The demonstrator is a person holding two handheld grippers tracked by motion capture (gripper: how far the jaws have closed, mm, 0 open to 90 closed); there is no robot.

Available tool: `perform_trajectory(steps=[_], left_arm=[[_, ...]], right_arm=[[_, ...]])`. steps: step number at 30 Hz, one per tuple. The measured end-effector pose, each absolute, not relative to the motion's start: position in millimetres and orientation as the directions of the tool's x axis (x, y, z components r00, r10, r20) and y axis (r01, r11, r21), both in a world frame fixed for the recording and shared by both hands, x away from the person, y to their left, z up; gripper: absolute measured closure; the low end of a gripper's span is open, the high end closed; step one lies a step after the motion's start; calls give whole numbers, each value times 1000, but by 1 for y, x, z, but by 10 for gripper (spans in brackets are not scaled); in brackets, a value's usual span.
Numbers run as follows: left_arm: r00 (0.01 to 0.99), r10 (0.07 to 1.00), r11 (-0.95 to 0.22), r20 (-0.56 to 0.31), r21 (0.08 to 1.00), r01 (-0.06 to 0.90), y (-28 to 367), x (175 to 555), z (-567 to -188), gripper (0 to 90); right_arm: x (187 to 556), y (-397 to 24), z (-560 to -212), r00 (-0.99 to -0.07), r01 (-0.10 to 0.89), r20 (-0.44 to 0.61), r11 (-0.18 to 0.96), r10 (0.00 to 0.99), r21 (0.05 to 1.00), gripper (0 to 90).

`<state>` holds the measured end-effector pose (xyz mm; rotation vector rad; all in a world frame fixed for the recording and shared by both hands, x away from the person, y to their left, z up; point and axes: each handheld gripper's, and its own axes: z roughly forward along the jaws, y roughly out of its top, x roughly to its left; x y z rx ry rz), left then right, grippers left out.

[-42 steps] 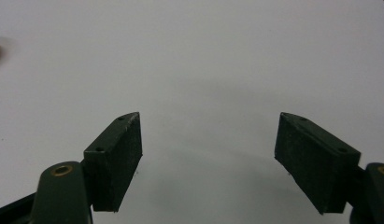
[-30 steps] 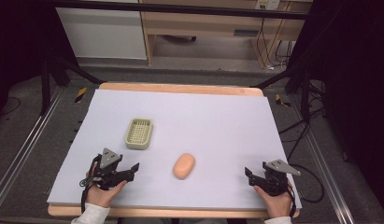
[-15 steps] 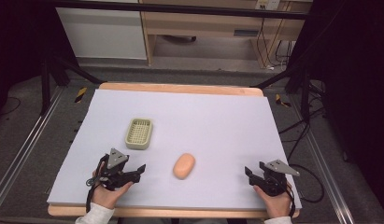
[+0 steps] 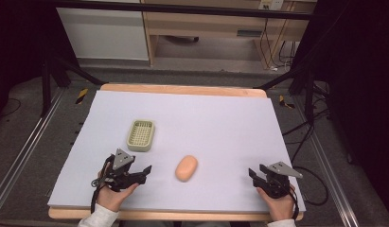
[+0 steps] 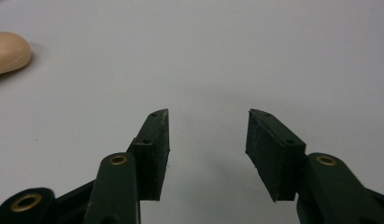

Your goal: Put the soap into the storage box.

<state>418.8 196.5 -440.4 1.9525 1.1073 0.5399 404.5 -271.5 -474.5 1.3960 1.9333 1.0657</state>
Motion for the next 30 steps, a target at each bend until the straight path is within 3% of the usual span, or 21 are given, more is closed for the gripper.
perform_trajectory(steps=[20,26,30], left_arm=[[572,820,-316,-12,824,471,174,426,-422,280],[582,813,-314,-17,829,462,165,429,-417,280],[597,802,-324,-15,828,457,156,431,-413,279]], right_arm=[[403,-271,-470,-331,541,36,159,943,826,667],[403,-271,-470,-335,538,26,168,942,826,674],[403,-270,-470,-335,531,20,172,942,830,621]])
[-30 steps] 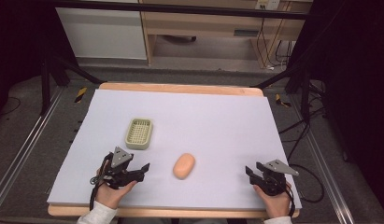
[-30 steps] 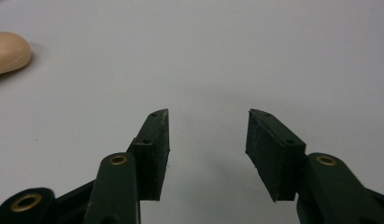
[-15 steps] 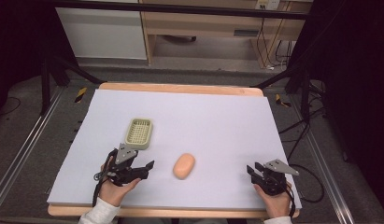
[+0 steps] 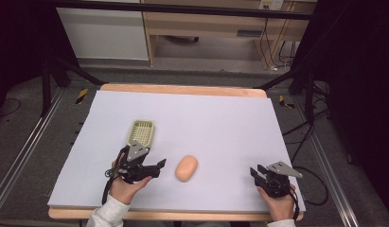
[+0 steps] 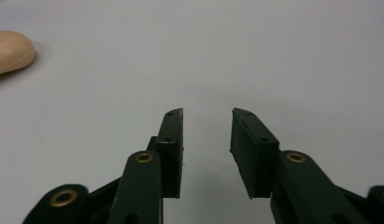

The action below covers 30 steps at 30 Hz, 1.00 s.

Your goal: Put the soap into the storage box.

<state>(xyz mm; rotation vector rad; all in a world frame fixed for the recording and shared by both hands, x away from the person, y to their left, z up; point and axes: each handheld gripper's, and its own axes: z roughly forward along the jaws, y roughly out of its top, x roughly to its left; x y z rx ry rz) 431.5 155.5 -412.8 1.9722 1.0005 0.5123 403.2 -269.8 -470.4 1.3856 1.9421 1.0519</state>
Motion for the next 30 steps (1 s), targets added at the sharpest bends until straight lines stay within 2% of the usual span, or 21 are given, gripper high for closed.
perform_trajectory(steps=[10,20,30], left_arm=[[611,792,-348,-7,817,460,140,437,-412,274],[627,779,-377,-5,796,474,126,443,-415,267],[637,771,-389,-6,788,478,115,447,-418,263]], right_arm=[[405,-270,-473,-317,528,17,162,948,834,424],[406,-270,-475,-318,533,19,162,948,831,357],[407,-270,-475,-316,530,16,163,948,832,340]])
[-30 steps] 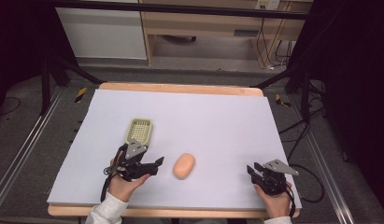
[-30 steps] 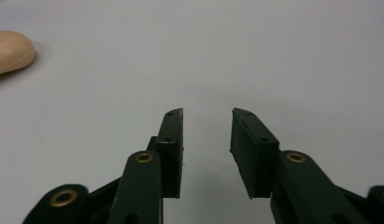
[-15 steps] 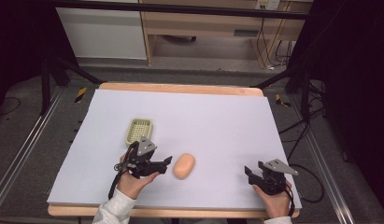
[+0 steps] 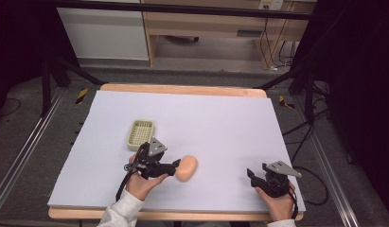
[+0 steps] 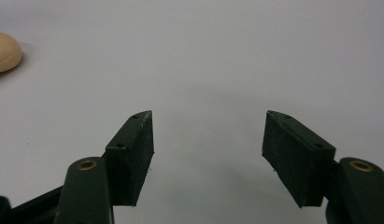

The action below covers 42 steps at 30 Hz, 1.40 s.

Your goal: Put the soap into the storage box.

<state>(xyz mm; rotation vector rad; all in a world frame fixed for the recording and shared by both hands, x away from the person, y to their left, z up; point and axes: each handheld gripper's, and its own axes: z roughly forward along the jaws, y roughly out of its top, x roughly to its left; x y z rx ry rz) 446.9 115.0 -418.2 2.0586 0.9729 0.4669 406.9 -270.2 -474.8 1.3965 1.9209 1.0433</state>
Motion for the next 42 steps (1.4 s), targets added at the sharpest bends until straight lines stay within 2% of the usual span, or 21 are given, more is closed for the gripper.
perform_trajectory(steps=[42], left_arm=[[687,725,-508,41,705,495,67,457,-443,199]], right_arm=[[409,-269,-474,-335,541,24,171,942,824,413]])
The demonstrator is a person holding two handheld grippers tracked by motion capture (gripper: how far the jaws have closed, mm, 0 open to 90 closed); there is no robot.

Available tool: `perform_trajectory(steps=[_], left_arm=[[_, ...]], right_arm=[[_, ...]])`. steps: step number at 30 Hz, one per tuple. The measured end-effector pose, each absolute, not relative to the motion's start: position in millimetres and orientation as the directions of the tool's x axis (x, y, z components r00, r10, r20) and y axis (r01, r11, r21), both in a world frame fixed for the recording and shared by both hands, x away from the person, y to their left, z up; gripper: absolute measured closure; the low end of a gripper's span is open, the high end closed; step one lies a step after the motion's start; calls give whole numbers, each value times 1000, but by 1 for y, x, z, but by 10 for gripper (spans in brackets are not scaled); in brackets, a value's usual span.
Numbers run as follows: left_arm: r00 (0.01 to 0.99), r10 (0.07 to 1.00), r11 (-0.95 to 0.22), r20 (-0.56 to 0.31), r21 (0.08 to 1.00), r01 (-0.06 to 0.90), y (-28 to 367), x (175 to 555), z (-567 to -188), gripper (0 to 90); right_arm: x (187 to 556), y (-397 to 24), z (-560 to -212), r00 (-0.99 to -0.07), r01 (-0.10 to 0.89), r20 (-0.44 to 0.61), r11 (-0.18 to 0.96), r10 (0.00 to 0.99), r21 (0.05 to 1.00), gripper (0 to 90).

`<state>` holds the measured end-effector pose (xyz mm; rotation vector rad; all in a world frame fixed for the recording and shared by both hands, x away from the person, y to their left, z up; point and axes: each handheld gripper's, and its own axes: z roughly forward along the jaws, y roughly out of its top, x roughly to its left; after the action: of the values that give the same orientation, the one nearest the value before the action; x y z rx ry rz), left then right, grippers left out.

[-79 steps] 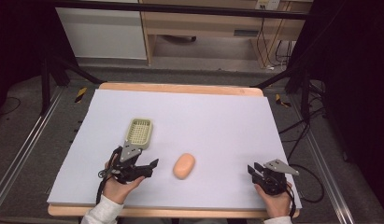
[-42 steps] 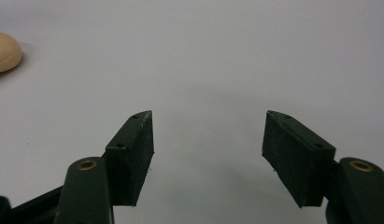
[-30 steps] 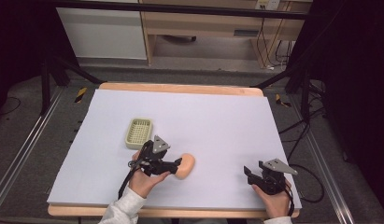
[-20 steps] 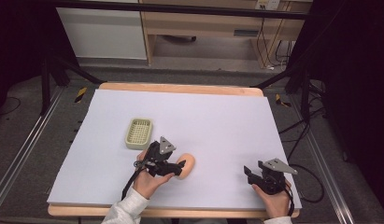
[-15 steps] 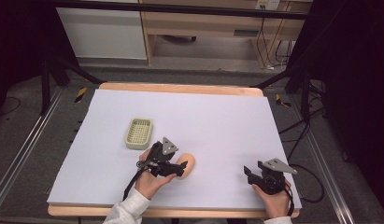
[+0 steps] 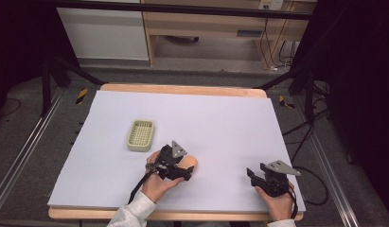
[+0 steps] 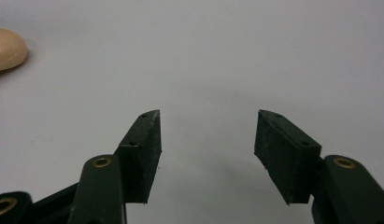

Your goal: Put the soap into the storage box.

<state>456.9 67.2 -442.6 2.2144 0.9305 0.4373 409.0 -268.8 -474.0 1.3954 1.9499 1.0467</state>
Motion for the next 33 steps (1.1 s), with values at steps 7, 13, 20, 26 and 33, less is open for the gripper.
perform_trajectory(steps=[7,13,20,26,33], left_arm=[[691,721,-528,46,682,505,61,459,-448,192],[693,719,-541,51,667,512,58,462,-452,192],[699,714,-548,42,656,520,53,463,-457,199],[698,715,-561,42,630,537,51,464,-463,228],[694,719,-562,35,615,552,50,465,-467,260]], right_arm=[[410,-269,-474,-335,539,26,170,942,825,418],[410,-269,-474,-338,544,30,170,941,822,421],[410,-270,-475,-340,548,33,170,940,819,421],[410,-269,-475,-341,556,43,164,939,815,421],[411,-270,-476,-341,553,36,170,939,815,421]])
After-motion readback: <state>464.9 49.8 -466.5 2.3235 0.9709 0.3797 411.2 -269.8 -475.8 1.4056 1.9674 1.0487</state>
